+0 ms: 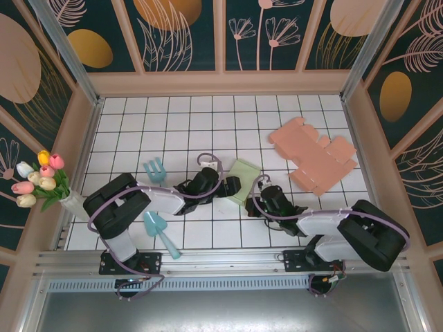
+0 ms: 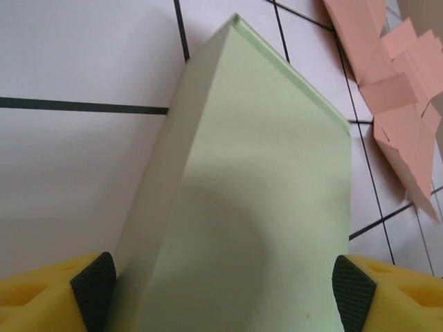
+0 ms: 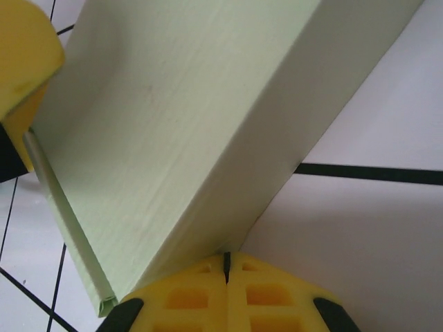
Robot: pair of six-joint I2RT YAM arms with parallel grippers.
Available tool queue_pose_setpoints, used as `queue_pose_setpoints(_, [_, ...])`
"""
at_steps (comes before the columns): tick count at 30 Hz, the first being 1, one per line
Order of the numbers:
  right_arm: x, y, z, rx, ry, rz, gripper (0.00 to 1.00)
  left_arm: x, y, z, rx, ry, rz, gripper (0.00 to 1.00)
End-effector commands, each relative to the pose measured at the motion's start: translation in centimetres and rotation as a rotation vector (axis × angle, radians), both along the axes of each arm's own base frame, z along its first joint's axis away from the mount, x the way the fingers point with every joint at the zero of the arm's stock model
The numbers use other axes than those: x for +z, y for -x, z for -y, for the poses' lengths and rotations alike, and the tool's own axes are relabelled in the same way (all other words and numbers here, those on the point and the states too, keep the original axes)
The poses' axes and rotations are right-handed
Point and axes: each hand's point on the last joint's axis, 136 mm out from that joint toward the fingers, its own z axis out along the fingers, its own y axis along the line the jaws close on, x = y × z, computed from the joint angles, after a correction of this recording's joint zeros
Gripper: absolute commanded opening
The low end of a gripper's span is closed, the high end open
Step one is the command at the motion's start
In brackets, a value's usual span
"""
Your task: Fold the paper box
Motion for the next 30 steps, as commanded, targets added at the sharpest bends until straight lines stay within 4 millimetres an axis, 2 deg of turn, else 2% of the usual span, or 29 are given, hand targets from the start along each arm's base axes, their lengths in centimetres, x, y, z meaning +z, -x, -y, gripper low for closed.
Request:
queue_pose_setpoints(1, [4.6,-1.5,-3.7,0.02,-0.181,0.08,0.0,0.3,1.7,1.7,-0.021,0.108,-0.041,0.83])
queue_pose_setpoints(6, [5.6,-2.1,-4.1,-0.032,-0.249,0.103,0.0,0.7,2.3,2.1,-0.018,0.145,-0.051,0.83])
queue_pose_setpoints(11, [5.5,-2.1,-4.8,-0.054,-0.239,0.111,0.0,1.2,0.9,1.4,0.033,0.058,-0.011,0.85])
queue_pose_setpoints(14, [4.9,-1.8,-4.4,-0.066,-0.191,0.117,0.0,3.0,-1.3,-0.4,0.12,-0.035,0.056,0.87])
queue_pose_setpoints(19, [4.4,-1.6,-3.2,-0.084,-0.137,0.123,0.0,4.3,-4.7,-4.5,0.24,-0.087,0.077,0.87])
queue_pose_setpoints(21, [4.3,-1.6,-2.9,-0.087,-0.097,0.129,0.01,4.9,-5.5,-6.2,0.293,-0.129,0.094,0.89])
queue_pose_setpoints(25, [4.8,-2.1,-1.4,-0.103,0.025,0.175,0.14,5.7,-5.4,-9.4,0.392,-0.202,0.124,0.9])
queue_pose_setpoints(27, [5.8,-2.5,-0.8,-0.093,0.105,0.213,0.25,5.2,-4.4,-10.4,0.412,-0.192,0.099,0.89])
queue_pose_setpoints(30, [7.7,-3.9,0.3,-0.096,0.263,0.278,0.44,3.9,-2.5,-10.9,0.406,-0.126,0.035,0.89])
